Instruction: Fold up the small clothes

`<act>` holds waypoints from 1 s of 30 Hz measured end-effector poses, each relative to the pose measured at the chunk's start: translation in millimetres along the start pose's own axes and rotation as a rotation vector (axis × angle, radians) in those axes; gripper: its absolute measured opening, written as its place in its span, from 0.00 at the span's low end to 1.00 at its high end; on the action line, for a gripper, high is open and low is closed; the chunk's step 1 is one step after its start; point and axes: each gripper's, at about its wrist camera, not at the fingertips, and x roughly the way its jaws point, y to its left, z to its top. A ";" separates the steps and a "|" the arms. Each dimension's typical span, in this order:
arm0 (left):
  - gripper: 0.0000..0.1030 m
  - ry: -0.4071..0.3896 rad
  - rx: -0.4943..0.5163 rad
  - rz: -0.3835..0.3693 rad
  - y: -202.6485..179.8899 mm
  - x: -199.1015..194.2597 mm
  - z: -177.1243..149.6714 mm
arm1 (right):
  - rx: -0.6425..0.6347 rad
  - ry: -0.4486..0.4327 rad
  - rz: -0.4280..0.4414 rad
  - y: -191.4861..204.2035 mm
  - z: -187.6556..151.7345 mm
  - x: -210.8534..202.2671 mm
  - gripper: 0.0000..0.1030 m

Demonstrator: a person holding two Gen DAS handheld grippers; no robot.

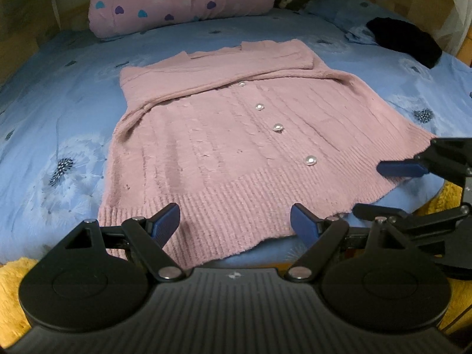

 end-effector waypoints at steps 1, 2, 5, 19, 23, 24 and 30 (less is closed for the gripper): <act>0.83 0.002 0.000 -0.010 -0.4 1.0 0.2 | -0.013 -0.008 -0.007 1.6 0.1 0.0 0.52; 0.83 0.004 0.000 -0.024 -0.5 1.6 0.1 | -0.021 -0.016 -0.013 2.7 0.4 -0.4 0.52; 0.83 -0.004 0.018 -0.049 -4.5 1.5 -0.6 | -0.027 -0.059 -0.052 1.6 5.1 -1.0 0.52; 0.83 -0.019 0.184 -0.024 -28.3 23.9 -4.5 | 0.191 -0.043 0.023 -33.3 12.9 18.8 0.52; 0.82 -0.051 0.182 -0.004 -25.1 27.7 0.0 | 0.228 -0.048 0.061 -38.7 12.4 15.1 0.52; 0.82 -0.054 0.172 0.002 -23.4 28.7 2.0 | 0.222 -0.047 0.074 -38.7 11.7 13.6 0.52; 0.81 -0.053 0.104 0.013 -10.5 33.3 10.2 | 0.030 0.001 0.043 -18.1 10.8 9.6 0.52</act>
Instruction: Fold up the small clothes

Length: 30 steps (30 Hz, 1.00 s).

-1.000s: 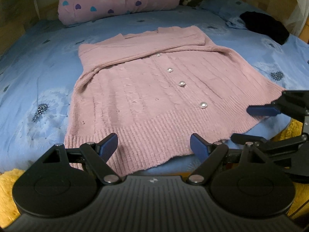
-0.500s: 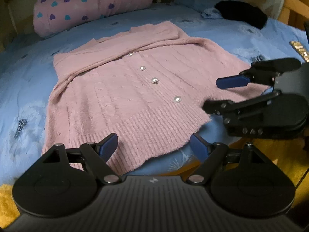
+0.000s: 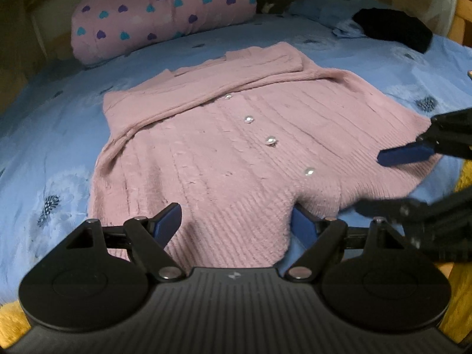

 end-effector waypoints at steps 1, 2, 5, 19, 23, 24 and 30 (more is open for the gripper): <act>0.81 0.001 -0.006 -0.004 0.7 -0.3 0.5 | -0.028 0.000 -0.008 4.2 0.1 -0.3 0.52; 0.81 0.001 -0.011 -0.008 1.4 -0.1 0.4 | -0.052 0.001 -0.012 6.8 0.6 -0.7 0.52; 0.81 -0.002 -0.024 -0.017 3.4 -0.3 1.4 | -0.104 -0.001 -0.003 15.0 3.2 0.1 0.52; 0.82 -0.087 0.040 -0.030 13.4 -31.0 -4.5 | -0.200 -0.084 -0.027 32.4 30.2 39.5 0.52; 0.83 -0.074 0.128 0.003 11.0 -33.4 -16.5 | -0.085 -0.077 0.027 15.0 38.1 41.1 0.52; 0.83 -0.068 0.149 0.020 8.8 -32.2 -19.8 | -0.043 -0.074 0.043 8.5 40.3 41.9 0.52; 0.83 -0.057 0.240 0.114 -3.7 -19.4 -32.3 | 0.112 -0.048 0.106 -12.0 45.8 47.3 0.52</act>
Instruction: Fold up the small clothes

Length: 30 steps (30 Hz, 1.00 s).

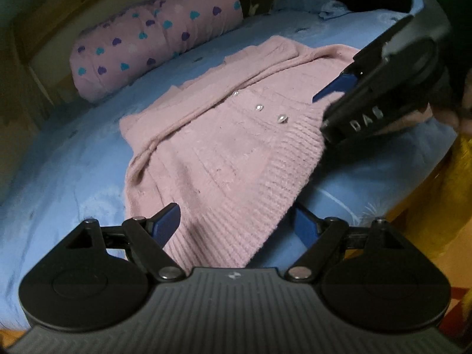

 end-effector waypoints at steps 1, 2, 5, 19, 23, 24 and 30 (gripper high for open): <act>0.83 -0.008 0.012 0.009 -0.8 0.6 0.6 | 0.022 0.005 0.010 -2.1 0.5 0.7 0.52; 0.83 -0.016 0.023 0.022 -1.2 1.3 0.9 | 0.044 0.011 0.021 -4.3 1.1 1.4 0.52; 0.82 -0.007 0.044 0.103 2.0 9.5 1.2 | 0.072 0.017 0.033 -7.2 0.9 1.7 0.52; 0.46 -0.017 -0.033 0.145 17.7 15.4 -3.6 | -0.189 0.020 -0.181 -2.0 -48.4 -49.2 0.52; 0.40 -0.022 -0.085 0.135 22.9 13.9 -1.2 | -0.278 0.027 -0.287 -2.4 -59.4 -56.1 0.52; 0.40 -0.019 -0.096 0.132 24.0 14.4 -1.2 | -0.288 0.027 -0.298 -3.6 -61.4 -57.7 0.52; 0.30 -0.014 -0.131 0.115 25.4 15.0 -2.0 | -0.326 0.012 -0.352 4.4 -62.5 -49.7 0.51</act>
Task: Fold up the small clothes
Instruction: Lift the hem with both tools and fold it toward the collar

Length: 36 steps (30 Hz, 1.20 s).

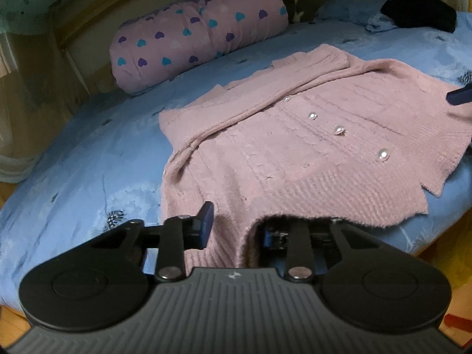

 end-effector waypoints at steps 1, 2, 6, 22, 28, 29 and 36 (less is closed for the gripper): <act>0.24 0.001 -0.009 -0.011 0.5 -0.2 0.4 | 0.003 -0.005 -0.005 1.3 1.1 1.2 0.51; 0.19 0.001 -0.018 -0.019 1.1 -0.8 0.5 | 0.009 -0.013 0.001 2.1 2.1 2.3 0.44; 0.09 -0.015 -0.046 -0.037 4.2 -5.4 2.0 | 0.051 -0.018 0.058 2.6 3.6 4.4 0.11; 0.07 -0.156 -0.067 0.025 20.0 -26.0 54.2 | 0.107 -0.217 -0.077 -29.0 46.6 -7.0 0.07; 0.07 -0.181 -0.071 0.069 31.9 -12.3 80.7 | 0.108 -0.261 -0.111 -45.8 67.8 7.8 0.07; 0.07 -0.186 -0.075 0.074 33.6 -9.7 85.8 | 0.110 -0.268 -0.117 -48.8 71.5 11.0 0.07; 0.07 -0.234 -0.069 0.126 46.4 10.9 127.2 | 0.131 -0.312 -0.164 -70.2 98.0 32.8 0.07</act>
